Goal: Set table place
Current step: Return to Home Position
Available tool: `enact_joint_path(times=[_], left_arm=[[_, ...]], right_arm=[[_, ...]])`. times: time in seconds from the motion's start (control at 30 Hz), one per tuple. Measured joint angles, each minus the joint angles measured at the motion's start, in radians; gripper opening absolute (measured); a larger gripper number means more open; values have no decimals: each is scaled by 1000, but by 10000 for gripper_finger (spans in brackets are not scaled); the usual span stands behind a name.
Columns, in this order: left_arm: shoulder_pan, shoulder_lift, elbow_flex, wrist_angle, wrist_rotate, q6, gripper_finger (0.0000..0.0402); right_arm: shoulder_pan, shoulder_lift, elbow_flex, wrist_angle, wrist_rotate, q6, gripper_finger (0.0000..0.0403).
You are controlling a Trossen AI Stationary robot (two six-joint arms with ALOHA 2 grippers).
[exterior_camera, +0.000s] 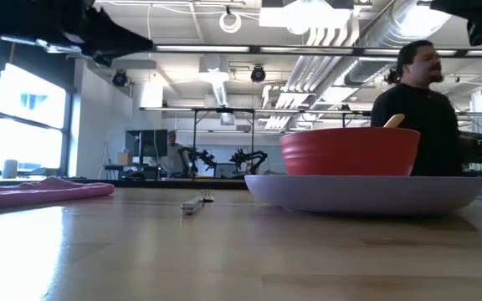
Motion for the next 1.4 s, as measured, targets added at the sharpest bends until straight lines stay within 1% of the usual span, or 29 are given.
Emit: enact_joint_path(times=[0.17,0.4,0.53,0.63,0.73,0.83,0.93,1.03,1.13,1.3,1.4], left_arm=[[0,-72,-127,117,21,10,0],[0,-121,-249,266,36,27,0],[0,-136,-253,231,50,38,0],[0,-136,-252,195,57,41,0],[0,-135,-252,149,58,18,0],[0,-136,-252,163,73,8,0],[0,-158,-252,197,83,63,0],[0,-183,-251,192,84,125,0],[0,-205,-251,134,84,136,0],[0,-213,-251,-12,84,72,0],[0,-213,-251,-59,84,43,0]], right_arm=[[0,-8,-110,143,-34,5,0],[0,-9,-300,298,-36,91,0],[0,-9,-372,360,-36,123,0],[0,-9,-416,359,-37,162,0],[0,-10,-461,375,-60,222,0],[0,-9,-508,402,-74,251,0],[0,-9,-528,416,-73,263,0],[0,-9,-537,413,-73,247,0],[0,-9,-537,388,-72,247,0],[0,-9,-537,347,-54,252,0],[0,-9,-537,341,-49,243,0]])
